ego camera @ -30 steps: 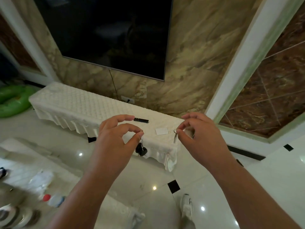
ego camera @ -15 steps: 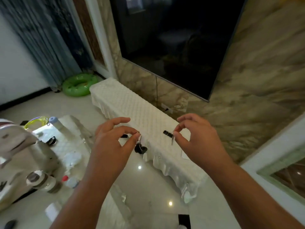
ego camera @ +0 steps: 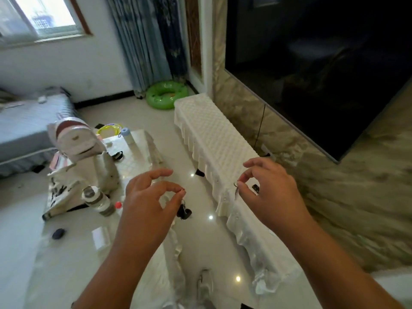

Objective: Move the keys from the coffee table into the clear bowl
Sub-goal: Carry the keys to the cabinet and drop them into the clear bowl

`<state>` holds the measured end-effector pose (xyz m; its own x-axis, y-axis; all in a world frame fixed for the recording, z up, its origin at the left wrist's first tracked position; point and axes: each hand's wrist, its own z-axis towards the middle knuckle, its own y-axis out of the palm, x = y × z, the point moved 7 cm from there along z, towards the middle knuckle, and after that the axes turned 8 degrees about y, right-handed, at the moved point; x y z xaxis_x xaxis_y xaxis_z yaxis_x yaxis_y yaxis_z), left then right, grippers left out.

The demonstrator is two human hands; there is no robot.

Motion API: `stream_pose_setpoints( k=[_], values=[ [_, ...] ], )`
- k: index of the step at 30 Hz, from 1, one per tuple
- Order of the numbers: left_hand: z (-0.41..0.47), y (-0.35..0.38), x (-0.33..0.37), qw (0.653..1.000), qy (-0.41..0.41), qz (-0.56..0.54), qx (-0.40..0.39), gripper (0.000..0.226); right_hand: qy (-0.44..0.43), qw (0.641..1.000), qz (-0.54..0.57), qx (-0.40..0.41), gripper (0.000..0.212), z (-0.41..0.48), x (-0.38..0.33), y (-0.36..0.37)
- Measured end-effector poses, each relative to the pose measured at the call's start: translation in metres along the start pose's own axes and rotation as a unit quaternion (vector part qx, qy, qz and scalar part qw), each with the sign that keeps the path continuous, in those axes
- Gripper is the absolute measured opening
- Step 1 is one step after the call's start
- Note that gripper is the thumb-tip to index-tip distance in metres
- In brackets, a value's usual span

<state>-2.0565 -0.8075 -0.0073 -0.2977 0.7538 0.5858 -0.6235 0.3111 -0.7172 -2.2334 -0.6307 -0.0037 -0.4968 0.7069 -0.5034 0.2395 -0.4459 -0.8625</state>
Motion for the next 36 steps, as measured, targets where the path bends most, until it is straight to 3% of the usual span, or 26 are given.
stream_pose_setpoints(
  k=[10, 20, 36],
  values=[
    [0.062, 0.021, -0.045, 1.0, -0.014, -0.024, 0.012, 0.005, -0.03, 0.999, -0.022, 0.006, 0.005, 0.074, -0.025, 0.021],
    [0.171, 0.018, -0.124, 0.998, -0.015, -0.045, 0.035, 0.004, -0.073, 0.996, -0.046, 0.024, 0.003, 0.201, -0.108, 0.058],
    [0.254, -0.004, -0.215, 0.997, -0.055, 0.011, 0.046, 0.006, -0.142, 0.989, -0.038, -0.029, 0.005, 0.308, -0.187, 0.142]
  ],
)
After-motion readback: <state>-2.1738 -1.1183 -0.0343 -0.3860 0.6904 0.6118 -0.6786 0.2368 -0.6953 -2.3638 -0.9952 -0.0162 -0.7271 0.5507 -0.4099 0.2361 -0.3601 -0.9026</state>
